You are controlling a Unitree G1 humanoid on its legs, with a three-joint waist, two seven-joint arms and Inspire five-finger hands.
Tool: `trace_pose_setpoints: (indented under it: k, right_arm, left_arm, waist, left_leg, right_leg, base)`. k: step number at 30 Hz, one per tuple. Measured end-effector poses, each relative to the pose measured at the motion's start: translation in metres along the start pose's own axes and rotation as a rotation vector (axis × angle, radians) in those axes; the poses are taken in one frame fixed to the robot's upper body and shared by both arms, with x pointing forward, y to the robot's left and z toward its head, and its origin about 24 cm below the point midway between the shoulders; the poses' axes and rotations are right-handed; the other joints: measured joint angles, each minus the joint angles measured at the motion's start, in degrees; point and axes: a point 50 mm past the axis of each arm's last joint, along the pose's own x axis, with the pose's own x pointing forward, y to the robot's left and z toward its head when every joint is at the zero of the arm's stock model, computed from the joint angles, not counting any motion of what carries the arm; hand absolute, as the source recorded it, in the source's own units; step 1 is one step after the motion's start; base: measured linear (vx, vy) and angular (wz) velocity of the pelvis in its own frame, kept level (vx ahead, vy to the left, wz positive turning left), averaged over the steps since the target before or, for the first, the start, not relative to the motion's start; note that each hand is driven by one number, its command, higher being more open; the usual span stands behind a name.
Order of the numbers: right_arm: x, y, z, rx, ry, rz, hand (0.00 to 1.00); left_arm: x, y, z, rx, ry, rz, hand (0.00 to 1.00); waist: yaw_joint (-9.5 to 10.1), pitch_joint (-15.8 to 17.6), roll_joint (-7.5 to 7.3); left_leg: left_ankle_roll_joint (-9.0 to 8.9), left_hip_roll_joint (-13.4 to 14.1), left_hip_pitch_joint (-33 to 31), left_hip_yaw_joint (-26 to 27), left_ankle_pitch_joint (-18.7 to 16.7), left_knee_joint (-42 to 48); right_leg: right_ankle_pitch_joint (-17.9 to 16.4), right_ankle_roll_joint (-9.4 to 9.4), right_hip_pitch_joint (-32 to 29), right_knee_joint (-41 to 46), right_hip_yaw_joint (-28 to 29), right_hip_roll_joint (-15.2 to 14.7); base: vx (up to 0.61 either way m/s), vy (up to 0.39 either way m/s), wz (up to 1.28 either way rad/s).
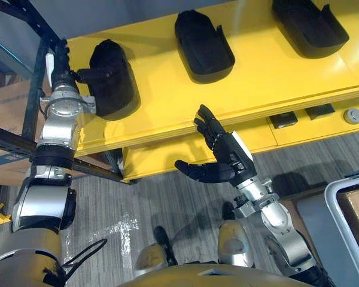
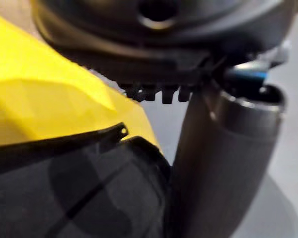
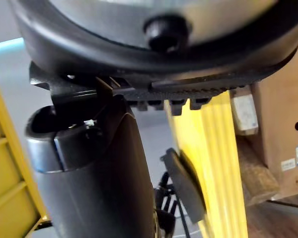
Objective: Walk over and take three plastic housings, then place them on the shelf
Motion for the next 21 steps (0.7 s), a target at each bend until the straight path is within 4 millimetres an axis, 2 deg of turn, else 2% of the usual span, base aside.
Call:
trace_pose_setpoints:
  k: [3, 5, 6, 8, 9, 11, 12, 13, 15, 16, 18, 21]
  right_arm:
    - [0.001, 0.0, 0.001, 0.012, -0.011, -0.023, 1.0]
    - [0.002, -0.001, 0.001, 0.005, -0.021, -0.042, 1.0]
    - [0.002, -0.001, 0.0, -0.032, -0.025, -0.047, 1.0]
    - [0.001, 0.0, -0.003, -0.043, -0.02, -0.05, 1.0]
    - [0.0, -0.001, -0.004, -0.043, -0.019, -0.052, 1.0]
    - [0.0, -0.001, -0.002, -0.051, -0.034, -0.05, 1.0]
    - [0.0, -0.001, -0.001, -0.051, -0.045, -0.044, 1.0]
    - [0.0, 0.0, -0.001, -0.048, -0.048, -0.04, 1.0]
    - [0.003, 0.0, 0.001, -0.046, -0.061, -0.035, 1.0]
    - [0.003, 0.0, 0.001, -0.044, -0.063, -0.035, 1.0]
    - [0.005, 0.0, 0.001, -0.044, -0.063, -0.032, 1.0]
    - [0.017, 0.005, -0.007, -0.038, -0.046, 0.013, 1.0]
  left_arm:
    - [0.0, -0.001, 0.0, -0.039, -0.016, 0.008, 1.0]
    - [-0.003, -0.001, 0.019, -0.114, -0.127, 0.012, 1.0]
    - [-0.011, 0.001, 0.041, -0.172, -0.259, 0.024, 1.0]
    - [-0.027, 0.002, 0.059, -0.223, -0.404, 0.019, 1.0]
    - [-0.043, 0.001, 0.073, -0.267, -0.521, -0.006, 1.0]
    - [-0.067, -0.001, 0.085, -0.331, -0.65, -0.043, 1.0]
    - [-0.092, -0.005, 0.083, -0.414, -0.722, -0.077, 1.0]
    - [-0.102, -0.007, 0.079, -0.448, -0.736, -0.09, 1.0]
    - [-0.14, -0.017, 0.054, -0.548, -0.718, -0.148, 1.0]
    - [-0.147, -0.02, 0.046, -0.563, -0.696, -0.157, 1.0]
    - [-0.169, -0.031, 0.015, -0.565, -0.583, -0.196, 1.0]
    - [-0.181, -0.036, -0.007, -0.514, -0.498, -0.238, 1.0]
  waist:
    - [0.42, -0.6, -0.85]
    - [0.67, -1.12, -1.06]
    - [0.69, -1.42, -1.41]
    - [0.61, -2.54, -1.48]
    - [0.65, -3.92, -1.32]
    - [0.71, -5.14, -0.92]
    - [0.93, -6.41, -0.47]
    - [1.14, -6.79, -0.22]
    - [2.77, -8.04, 0.45]
    - [3.29, -8.12, 0.52]
    - [5.52, -8.69, 0.32]
    - [7.52, -9.27, -0.78]
  left_leg:
    - [-0.03, 0.33, 0.68, 0.07, -0.02, -0.25]
    - [-0.03, 0.23, 1.04, 0.09, -0.02, -1.13]
    - [-0.03, 0.15, 1.44, 0.11, -0.02, -1.3]
    - [-0.03, 0.12, 1.75, 0.07, -0.02, -1.47]
    - [-0.03, 0.11, 1.71, -0.04, -0.02, -1.78]
    - [-0.03, 0.11, 2.06, -0.45, -0.02, -2.0]
    - [-0.03, 0.13, 2.46, -1.25, -0.02, -2.03]
    - [-0.03, 0.19, 2.73, -1.57, -0.02, -2.02]
    - [-0.1, 0.37, 2.6, -2.97, -0.08, -1.99]
    - [-0.11, 0.43, 2.53, -3.51, -0.09, -1.99]
    - [-0.24, 0.61, 1.47, -5.61, -0.57, -2.02]
    - [0.01, 0.51, 0.18, -7.47, 0.1, -2.28]
  right_leg:
    - [0.75, -0.19, 0.94, -1.11, -0.14, 0.51]
    - [1.18, -0.14, 1.14, -1.67, -0.26, 0.58]
    - [1.26, -0.09, 1.53, -1.81, -0.22, 0.55]
    - [1.25, -0.08, 2.04, -2.14, -0.35, 0.54]
    - [1.28, -0.04, 2.25, -2.59, -0.58, 0.56]
    - [1.29, -0.02, 3.08, -3.07, -1.22, 0.53]
    - [1.31, 0.04, 4.38, -3.88, -2.01, 0.51]
    - [1.3, 0.05, 4.93, -3.94, -2.33, 0.53]
    - [1.29, 0.07, 6.37, -4.8, -4.29, 0.58]
    - [1.28, 0.07, 6.75, -4.87, -4.9, 0.58]
    - [1.43, 0.38, 7.84, -6.04, -7.19, 0.71]
    - [1.34, 0.49, 8.08, -6.75, -8.16, 0.82]
  base:
    - [0.0, 0.0, 0.0]
    - [0.0, 0.0, 0.0]
    - [0.0, 0.0, 0.0]
    - [0.0, 0.0, 0.0]
    - [0.02, -0.004, 0.04]
    - [0.04, -0.009, 0.13]
    - [0.05, -0.016, 0.2]
    - [0.02, -0.019, 0.25]
    - [-0.01, -0.024, 0.35]
    - [-0.06, -0.022, 0.44]
    - [-0.09, -0.018, 0.47]
    - [-0.09, -0.013, 0.38]
